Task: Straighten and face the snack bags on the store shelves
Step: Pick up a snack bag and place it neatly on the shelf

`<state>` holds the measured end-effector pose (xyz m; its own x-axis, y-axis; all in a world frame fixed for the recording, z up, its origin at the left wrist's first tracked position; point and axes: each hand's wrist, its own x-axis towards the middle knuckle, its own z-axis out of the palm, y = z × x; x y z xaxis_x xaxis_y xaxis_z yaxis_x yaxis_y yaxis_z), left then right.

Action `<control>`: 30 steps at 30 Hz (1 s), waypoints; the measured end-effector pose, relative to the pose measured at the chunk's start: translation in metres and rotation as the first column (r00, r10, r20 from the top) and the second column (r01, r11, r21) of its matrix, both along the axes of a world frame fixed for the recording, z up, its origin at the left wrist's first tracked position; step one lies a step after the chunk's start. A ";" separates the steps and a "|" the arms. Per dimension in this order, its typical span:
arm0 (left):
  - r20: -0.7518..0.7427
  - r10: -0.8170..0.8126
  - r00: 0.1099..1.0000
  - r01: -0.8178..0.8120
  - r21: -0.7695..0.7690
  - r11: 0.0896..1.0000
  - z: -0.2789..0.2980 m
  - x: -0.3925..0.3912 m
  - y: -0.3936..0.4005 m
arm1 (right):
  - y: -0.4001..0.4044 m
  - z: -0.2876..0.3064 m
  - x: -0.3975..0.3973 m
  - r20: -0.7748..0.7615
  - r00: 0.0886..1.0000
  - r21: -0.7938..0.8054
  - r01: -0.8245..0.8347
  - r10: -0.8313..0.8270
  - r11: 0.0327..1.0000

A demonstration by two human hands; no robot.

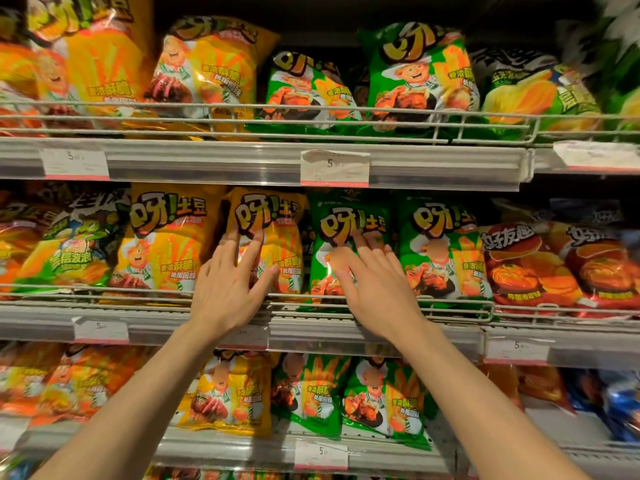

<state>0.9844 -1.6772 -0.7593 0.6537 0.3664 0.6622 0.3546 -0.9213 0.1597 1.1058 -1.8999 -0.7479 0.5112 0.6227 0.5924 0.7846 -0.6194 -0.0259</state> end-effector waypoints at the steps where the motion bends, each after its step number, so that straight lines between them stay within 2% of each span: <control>1: -0.007 0.004 1.000 -0.004 -0.001 1.000 0.000 0.000 -0.001 | -0.001 0.001 0.002 -0.006 1.000 -0.020 0.012 -0.012 1.000; 5: -0.008 0.013 1.000 -0.013 0.005 1.000 0.001 -0.002 -0.004 | -0.006 0.007 0.001 -0.024 0.999 -0.031 -0.039 0.038 0.999; 7: 0.026 -0.005 1.000 0.004 0.027 1.000 0.004 -0.003 -0.008 | -0.016 0.009 0.000 -0.003 0.999 0.035 -0.042 0.043 0.998; 10: 0.063 -0.056 0.996 0.051 0.083 0.995 0.010 0.006 -0.022 | -0.042 0.013 0.009 0.054 0.980 0.196 0.176 -0.190 0.965; 12: 0.023 -0.052 0.998 0.051 0.039 0.998 0.012 0.015 -0.030 | -0.058 0.013 0.018 -0.021 0.943 0.183 0.331 -0.333 0.926; 14: -0.011 -0.007 1.000 0.008 0.025 1.000 0.009 0.023 -0.032 | -0.067 0.009 0.026 -0.074 0.923 0.109 0.384 -0.377 0.917; 17: -0.039 0.022 0.999 -0.020 0.058 0.998 0.004 0.029 -0.028 | -0.068 -0.002 0.034 -0.052 0.927 0.049 0.373 -0.371 0.927; 24: -0.048 0.044 0.998 -0.041 0.055 0.998 0.002 0.033 -0.025 | -0.064 -0.005 0.041 -0.022 0.928 0.051 0.372 -0.372 0.927; 27: 0.014 0.052 0.999 -0.053 0.061 0.997 0.005 0.028 -0.035 | -0.070 -0.004 0.038 -0.063 0.961 0.168 0.277 -0.270 0.946; 30: 0.092 0.066 0.994 -0.071 0.051 0.996 0.006 0.019 -0.048 | -0.080 -0.007 0.031 -0.090 0.992 0.350 0.115 -0.089 0.930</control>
<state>1.0031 -1.7251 -0.7535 0.5653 0.3703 0.7371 0.4036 -0.9035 0.1444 1.1371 -1.9795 -0.7546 0.6097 0.3214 0.7245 0.7056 -0.6364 -0.3115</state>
